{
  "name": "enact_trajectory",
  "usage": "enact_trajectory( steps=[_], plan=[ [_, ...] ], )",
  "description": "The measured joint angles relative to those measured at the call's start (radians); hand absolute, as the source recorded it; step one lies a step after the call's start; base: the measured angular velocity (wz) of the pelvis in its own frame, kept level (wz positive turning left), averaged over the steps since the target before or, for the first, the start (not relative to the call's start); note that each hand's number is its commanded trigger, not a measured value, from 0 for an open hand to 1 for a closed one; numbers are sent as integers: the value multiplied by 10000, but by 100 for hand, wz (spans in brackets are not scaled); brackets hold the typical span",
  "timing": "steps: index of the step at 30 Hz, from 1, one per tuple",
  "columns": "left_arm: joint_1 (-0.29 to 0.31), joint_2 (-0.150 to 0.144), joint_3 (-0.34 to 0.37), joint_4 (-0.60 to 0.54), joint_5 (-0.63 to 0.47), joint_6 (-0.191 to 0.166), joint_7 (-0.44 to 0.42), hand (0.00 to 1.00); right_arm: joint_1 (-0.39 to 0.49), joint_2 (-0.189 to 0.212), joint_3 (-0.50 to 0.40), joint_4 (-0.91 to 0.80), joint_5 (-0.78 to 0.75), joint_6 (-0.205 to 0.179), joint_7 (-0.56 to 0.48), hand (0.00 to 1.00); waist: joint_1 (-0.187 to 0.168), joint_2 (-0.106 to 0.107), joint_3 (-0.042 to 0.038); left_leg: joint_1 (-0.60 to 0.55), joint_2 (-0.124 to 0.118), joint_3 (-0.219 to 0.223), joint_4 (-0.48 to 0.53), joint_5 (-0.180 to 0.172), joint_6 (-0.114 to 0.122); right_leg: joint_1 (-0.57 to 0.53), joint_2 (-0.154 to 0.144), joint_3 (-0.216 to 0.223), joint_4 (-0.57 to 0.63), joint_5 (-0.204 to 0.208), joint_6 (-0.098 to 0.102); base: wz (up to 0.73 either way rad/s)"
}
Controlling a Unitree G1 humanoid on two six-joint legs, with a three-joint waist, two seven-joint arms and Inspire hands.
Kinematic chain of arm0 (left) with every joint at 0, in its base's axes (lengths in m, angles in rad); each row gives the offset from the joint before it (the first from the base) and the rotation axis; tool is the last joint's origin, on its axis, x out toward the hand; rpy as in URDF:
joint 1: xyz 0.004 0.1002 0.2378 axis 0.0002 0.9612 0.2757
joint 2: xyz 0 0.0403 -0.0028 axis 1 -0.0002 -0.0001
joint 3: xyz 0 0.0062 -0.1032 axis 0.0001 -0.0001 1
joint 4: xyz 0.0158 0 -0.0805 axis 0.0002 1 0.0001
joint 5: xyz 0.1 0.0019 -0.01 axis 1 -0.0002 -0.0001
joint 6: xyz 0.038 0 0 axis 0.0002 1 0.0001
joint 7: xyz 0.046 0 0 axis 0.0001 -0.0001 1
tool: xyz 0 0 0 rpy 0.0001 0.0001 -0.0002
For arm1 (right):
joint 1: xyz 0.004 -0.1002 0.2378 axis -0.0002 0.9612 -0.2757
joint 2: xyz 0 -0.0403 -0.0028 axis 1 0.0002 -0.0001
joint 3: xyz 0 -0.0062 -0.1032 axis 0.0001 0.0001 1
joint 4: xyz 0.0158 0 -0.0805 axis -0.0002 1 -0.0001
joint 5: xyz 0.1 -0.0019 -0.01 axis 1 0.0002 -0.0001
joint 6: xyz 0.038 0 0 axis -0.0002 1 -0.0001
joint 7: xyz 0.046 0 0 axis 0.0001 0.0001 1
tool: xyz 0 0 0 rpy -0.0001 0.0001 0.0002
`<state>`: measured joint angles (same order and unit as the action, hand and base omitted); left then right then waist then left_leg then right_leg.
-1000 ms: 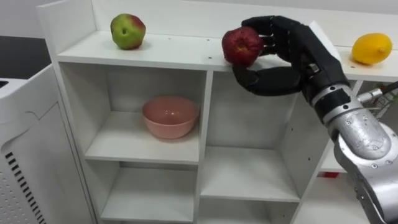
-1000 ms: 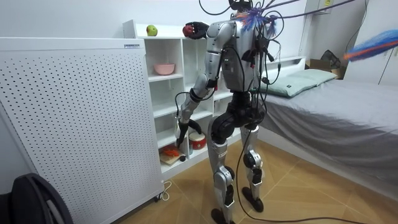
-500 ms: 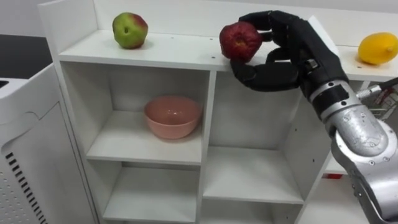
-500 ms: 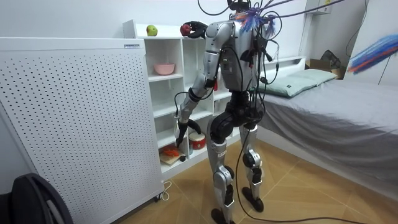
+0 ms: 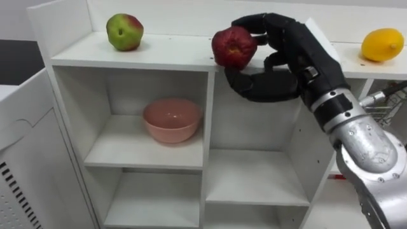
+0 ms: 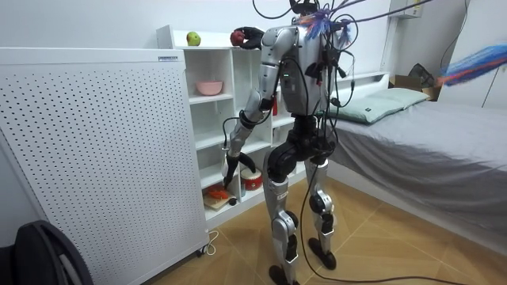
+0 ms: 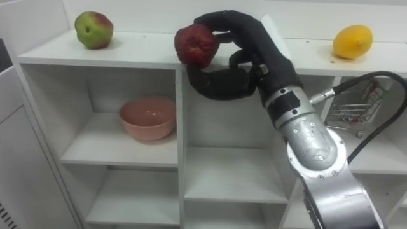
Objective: Arrange fruit in the closet
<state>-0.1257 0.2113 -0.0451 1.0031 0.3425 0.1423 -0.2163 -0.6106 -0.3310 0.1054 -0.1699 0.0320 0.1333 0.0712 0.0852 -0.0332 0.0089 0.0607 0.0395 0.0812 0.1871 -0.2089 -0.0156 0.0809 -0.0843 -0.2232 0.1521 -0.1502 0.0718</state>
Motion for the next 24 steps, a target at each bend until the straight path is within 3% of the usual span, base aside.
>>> enact_trajectory(
  steps=[8, 19, 24],
  plan=[
    [81, -11, -169, 1, -39, -230, 90, 0, 937, 313, 442, -935, 26, -11, 741, 100, 30, 66, -29, 137, 0, 0, -17, 0, 0, 54, 14, 236, 21, 0, 0, -4],
    [439, -19, -194, 31, -42, -726, 185, 0, 1831, 323, 1083, -1512, 115, -125, 1418, 100, 51, 95, -62, 223, 3, 216, -186, 0, 0, 13, 19, 292, -3, 1, 0, -3],
    [553, -191, -193, 39, -47, -845, 593, 0, 2777, 474, 1208, -1613, 71, -252, 1718, 100, 69, 178, -84, 203, 4, 218, -201, 0, 0, 7, 20, 293, -6, 0, 1, 0]
  ],
)
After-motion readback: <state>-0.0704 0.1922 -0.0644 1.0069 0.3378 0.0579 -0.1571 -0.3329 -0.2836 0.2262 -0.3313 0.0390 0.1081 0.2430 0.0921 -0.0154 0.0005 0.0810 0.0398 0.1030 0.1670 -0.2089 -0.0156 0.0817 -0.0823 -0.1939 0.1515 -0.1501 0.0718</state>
